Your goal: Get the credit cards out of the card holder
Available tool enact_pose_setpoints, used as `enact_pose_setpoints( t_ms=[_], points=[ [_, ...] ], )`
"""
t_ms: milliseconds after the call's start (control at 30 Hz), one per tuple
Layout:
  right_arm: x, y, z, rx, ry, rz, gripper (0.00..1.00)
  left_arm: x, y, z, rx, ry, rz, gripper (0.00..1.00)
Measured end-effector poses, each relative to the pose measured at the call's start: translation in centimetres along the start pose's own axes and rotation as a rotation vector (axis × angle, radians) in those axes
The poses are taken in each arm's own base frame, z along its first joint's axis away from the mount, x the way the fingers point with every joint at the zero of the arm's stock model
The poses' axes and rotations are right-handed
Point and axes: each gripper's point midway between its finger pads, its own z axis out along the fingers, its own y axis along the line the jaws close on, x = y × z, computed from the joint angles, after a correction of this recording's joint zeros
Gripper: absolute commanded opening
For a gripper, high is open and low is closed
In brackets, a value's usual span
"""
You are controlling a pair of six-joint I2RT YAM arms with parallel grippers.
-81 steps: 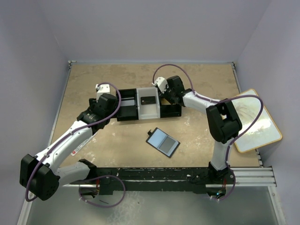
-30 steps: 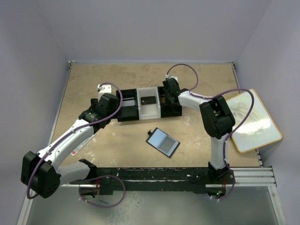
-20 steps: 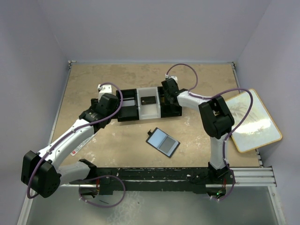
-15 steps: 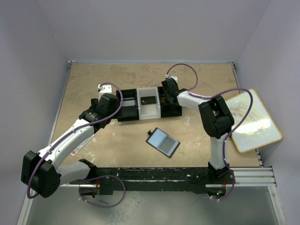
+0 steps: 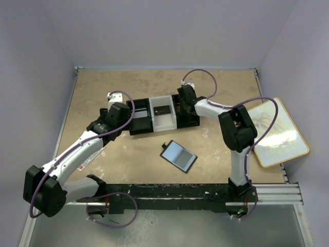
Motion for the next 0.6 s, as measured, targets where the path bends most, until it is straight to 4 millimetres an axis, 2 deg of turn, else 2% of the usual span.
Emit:
enact_pose_setpoints(
  t_ms=[100, 200, 333, 400, 500, 600],
  points=[
    [-0.1, 0.3, -1.2, -0.033, 0.002, 0.002, 0.29, 0.0, 0.0, 0.0, 0.001, 0.0, 0.0, 0.7],
    [-1.6, 0.4, -3.8, -0.074, -0.038, 0.014, 0.31, 0.0, -0.1, 0.0, 0.004, 0.001, 0.0, 0.7],
    [-5.2, 0.5, -9.1, -0.146, -0.159, 0.055, 0.33, 0.0, -0.2, -0.1, 0.016, 0.003, -0.002, 0.7],
    [-6.1, 0.2, -11.7, -0.176, -0.217, 0.081, 0.36, 0.0, -0.4, -0.2, 0.028, 0.002, -0.005, 0.7],
    [-4.8, -0.5, -14.3, -0.22, -0.245, 0.119, 0.37, -0.1, -0.8, -0.6, 0.062, 0.002, -0.013, 0.71],
    [-0.9, -0.9, -15.7, -0.29, -0.212, 0.156, 0.38, 0.1, -2.0, -1.1, 0.139, 0.011, -0.027, 0.71]
  ],
)
